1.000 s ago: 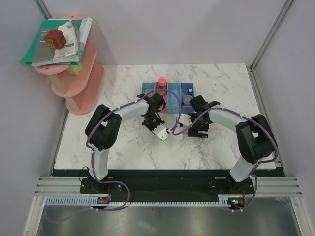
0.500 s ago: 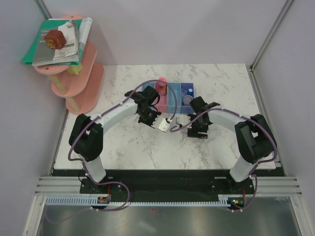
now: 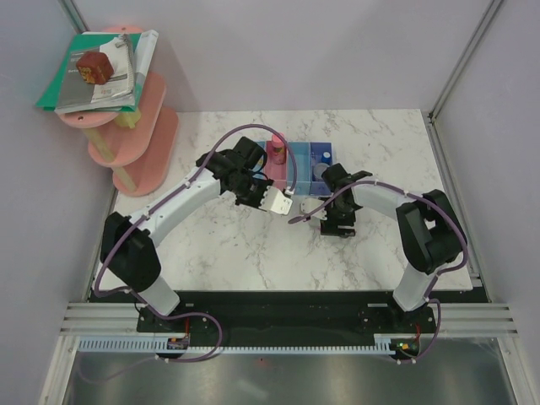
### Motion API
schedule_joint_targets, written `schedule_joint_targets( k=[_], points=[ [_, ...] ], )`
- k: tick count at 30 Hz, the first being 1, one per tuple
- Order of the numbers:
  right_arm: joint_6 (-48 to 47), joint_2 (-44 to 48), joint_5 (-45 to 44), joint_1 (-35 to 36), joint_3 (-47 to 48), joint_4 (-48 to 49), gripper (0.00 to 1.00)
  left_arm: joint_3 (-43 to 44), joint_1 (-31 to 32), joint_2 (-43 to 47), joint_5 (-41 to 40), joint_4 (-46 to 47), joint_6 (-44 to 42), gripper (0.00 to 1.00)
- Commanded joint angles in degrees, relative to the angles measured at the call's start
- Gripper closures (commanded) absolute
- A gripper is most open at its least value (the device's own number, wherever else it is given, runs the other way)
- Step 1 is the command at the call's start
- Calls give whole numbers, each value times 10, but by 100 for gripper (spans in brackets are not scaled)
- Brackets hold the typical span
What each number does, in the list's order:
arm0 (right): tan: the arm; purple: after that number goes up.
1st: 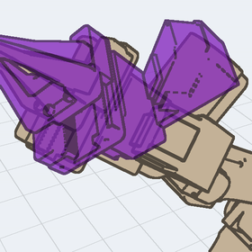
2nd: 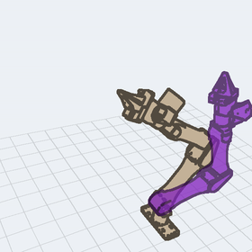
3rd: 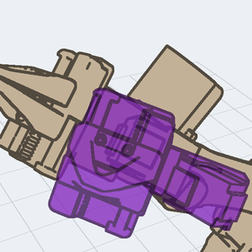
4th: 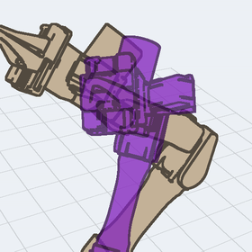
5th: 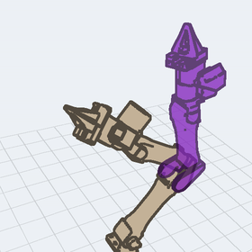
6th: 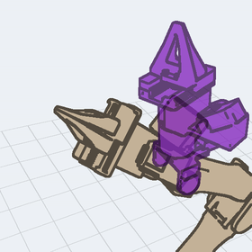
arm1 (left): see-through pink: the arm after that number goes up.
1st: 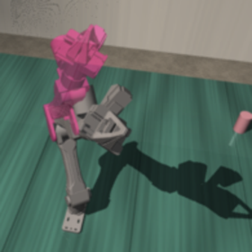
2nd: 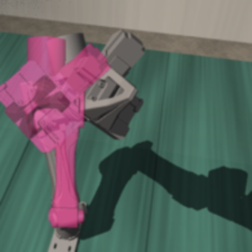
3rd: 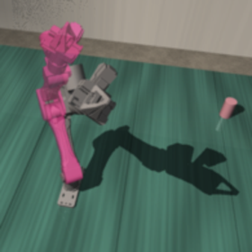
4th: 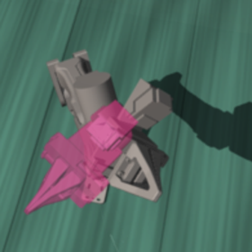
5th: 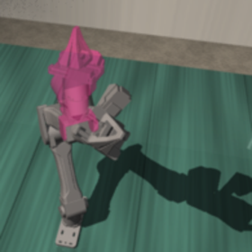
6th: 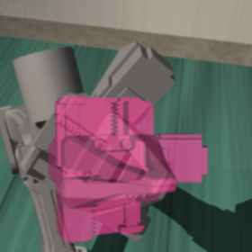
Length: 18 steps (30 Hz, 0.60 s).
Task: Sort the stationery into containers
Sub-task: Pick up the pen from the center of the board.
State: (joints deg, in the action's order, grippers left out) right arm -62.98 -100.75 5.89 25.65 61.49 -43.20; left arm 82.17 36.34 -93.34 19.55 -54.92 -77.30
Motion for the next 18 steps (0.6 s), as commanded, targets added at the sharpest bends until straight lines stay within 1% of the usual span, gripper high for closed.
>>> schedule_joint_targets(
  k=[1, 6, 9, 12, 13, 15, 16, 18],
  points=[
    [-24, -71, 39, 4, -27, 0, 22, 19, -1, 28, 7, 10, 23, 98],
    [-26, -75, 37, 3, -26, 3, 22, 25, -1, 31, 1, 10, 25, 98],
    [-25, -77, 38, 3, -28, 7, 27, 29, -1, 32, -1, 10, 24, 98],
    [-22, -78, 38, 3, -25, 7, 49, 40, -1, 29, -1, 10, 30, 98],
    [-21, -80, 36, 3, -23, 8, 63, 42, -1, 28, -2, 11, 32, 98],
    [-16, -81, 34, 3, -21, 8, 73, 50, -1, 26, -3, 12, 36, 98],
    [-15, -79, 33, 4, -21, 9, 84, 52, -1, 26, -6, 15, 36, 98],
    [-11, -72, 33, 3, -23, 10, 92, 56, -2, 25, -9, 18, 43, 98]
  ],
)
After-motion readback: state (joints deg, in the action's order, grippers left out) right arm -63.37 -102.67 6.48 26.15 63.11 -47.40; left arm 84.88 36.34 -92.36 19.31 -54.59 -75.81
